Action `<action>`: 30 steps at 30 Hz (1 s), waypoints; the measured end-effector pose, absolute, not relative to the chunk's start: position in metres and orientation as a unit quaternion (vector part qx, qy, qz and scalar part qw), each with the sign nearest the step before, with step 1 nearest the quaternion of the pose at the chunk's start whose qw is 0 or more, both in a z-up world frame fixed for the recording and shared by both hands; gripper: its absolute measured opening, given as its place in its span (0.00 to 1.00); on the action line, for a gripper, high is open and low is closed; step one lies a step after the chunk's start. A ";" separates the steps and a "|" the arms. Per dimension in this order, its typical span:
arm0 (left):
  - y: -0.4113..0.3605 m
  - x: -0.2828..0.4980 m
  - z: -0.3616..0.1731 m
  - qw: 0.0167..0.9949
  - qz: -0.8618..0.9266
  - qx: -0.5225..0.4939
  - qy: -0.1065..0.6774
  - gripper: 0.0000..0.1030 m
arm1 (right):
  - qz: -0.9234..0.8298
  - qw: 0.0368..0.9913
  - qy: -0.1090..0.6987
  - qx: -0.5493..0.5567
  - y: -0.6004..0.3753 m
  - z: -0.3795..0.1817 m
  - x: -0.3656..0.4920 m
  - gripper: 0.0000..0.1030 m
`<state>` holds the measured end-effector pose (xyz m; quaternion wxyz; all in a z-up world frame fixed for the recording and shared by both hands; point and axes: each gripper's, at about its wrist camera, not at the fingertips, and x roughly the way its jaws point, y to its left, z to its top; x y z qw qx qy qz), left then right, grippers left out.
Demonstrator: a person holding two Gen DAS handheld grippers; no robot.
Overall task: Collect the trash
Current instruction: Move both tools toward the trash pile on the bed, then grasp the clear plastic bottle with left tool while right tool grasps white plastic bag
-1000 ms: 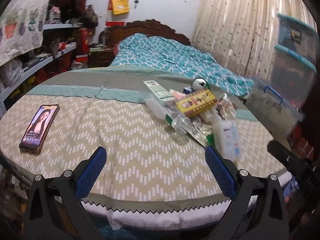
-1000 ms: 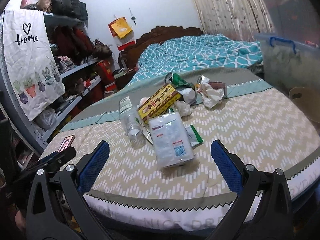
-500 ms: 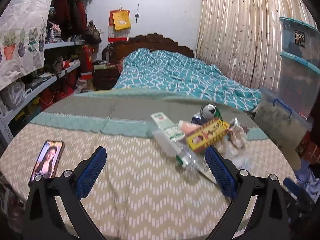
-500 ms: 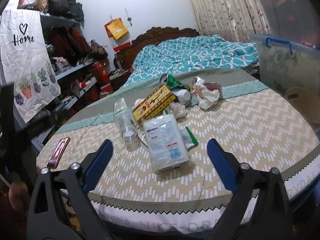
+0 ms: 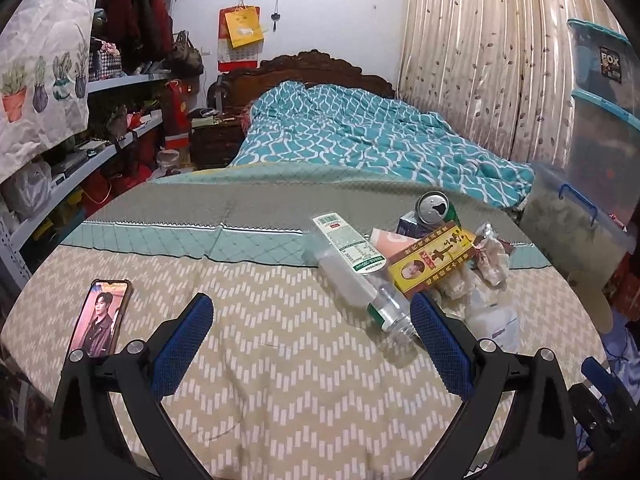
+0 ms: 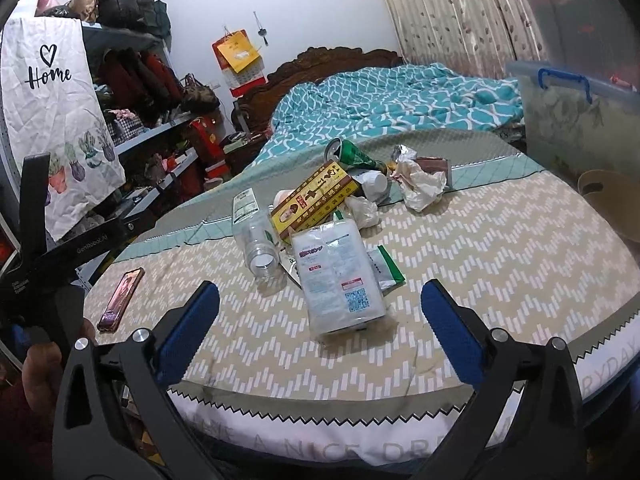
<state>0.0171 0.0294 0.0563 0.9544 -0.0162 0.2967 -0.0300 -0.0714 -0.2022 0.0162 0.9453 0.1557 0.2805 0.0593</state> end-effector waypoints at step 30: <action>-0.008 0.112 -0.003 0.879 -0.152 -0.097 0.441 0.91 | 0.064 0.923 0.377 0.051 -0.190 -0.036 0.019 0.97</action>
